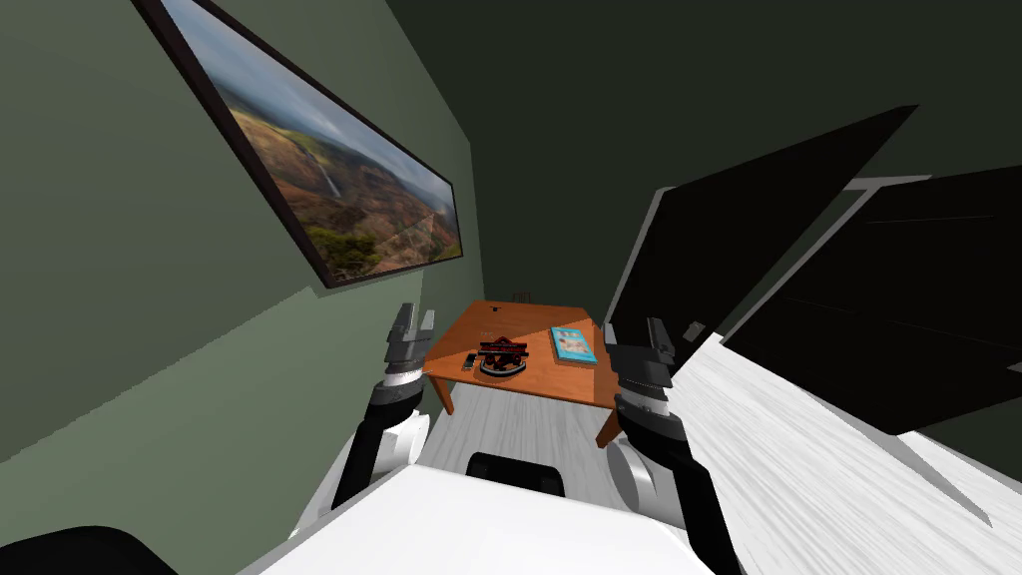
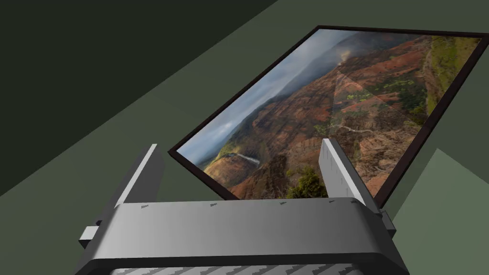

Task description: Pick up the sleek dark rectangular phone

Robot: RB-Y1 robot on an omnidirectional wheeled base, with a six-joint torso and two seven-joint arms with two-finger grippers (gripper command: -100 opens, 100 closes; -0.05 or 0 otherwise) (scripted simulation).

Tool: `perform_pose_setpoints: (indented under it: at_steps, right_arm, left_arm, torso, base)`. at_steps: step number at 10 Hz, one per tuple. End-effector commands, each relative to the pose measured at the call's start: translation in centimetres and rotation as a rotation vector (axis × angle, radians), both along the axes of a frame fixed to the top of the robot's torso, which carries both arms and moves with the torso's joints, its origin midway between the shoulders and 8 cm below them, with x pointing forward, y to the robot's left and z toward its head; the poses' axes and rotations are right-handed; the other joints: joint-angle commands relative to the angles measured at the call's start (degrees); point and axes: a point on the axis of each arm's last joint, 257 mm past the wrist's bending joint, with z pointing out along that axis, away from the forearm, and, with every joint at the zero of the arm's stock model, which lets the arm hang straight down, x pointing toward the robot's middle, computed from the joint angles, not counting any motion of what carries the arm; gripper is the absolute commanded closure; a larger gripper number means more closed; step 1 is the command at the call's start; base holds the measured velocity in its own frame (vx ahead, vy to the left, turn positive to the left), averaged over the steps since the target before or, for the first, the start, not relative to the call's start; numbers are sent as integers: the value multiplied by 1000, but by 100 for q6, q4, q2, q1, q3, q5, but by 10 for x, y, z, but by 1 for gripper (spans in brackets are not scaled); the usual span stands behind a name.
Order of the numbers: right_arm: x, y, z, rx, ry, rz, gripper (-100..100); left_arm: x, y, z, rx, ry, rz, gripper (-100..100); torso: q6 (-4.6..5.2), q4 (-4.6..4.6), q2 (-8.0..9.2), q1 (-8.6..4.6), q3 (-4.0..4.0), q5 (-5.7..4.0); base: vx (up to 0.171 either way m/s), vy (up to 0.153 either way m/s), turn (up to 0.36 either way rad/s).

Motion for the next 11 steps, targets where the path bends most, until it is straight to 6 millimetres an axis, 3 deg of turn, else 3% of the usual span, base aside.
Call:
perform_pose_setpoints:
  at_steps: [1,5,6,7,8,10,11]
  right_arm:
    - [0,0,0,0,0,0,0]
    - [0,0,0,0,0,0,0]
    - [0,0,0,0,0,0,0]
    - [0,0,0,0,0,0,0]
    - [0,0,0,0,0,0,0]
    - [0,0,0,0,0,0,0]
    - [0,0,0,0,0,0,0]
  left_arm:
    - [4,-4,-5,24,18,-20,-100]
    - [23,-20,-39,99,123,-108,-100]
    - [23,-22,-40,110,125,-114,-100]
    - [30,-26,-54,129,165,-141,-100]
    - [30,-26,-54,134,166,-143,-100]
    - [42,-33,-89,160,258,-199,-100]
    - [42,-34,-90,180,263,-207,-100]
  torso:
    - [0,0,0,0,0,0]
    - [1,1,4,10,2,2]
    - [1,1,5,9,3,2]
    - [-1,1,4,8,3,2]
    - [1,1,4,7,2,2]
    - [2,0,2,5,1,1]
    - [2,1,5,6,2,2]
  base:
    - [-5,4,-28]
    - [-12,17,-88]
    - [-11,15,-41]
    - [-10,10,-86]
    - [-9,9,-50]
    - [-13,8,-160]
    - [-11,13,-54]
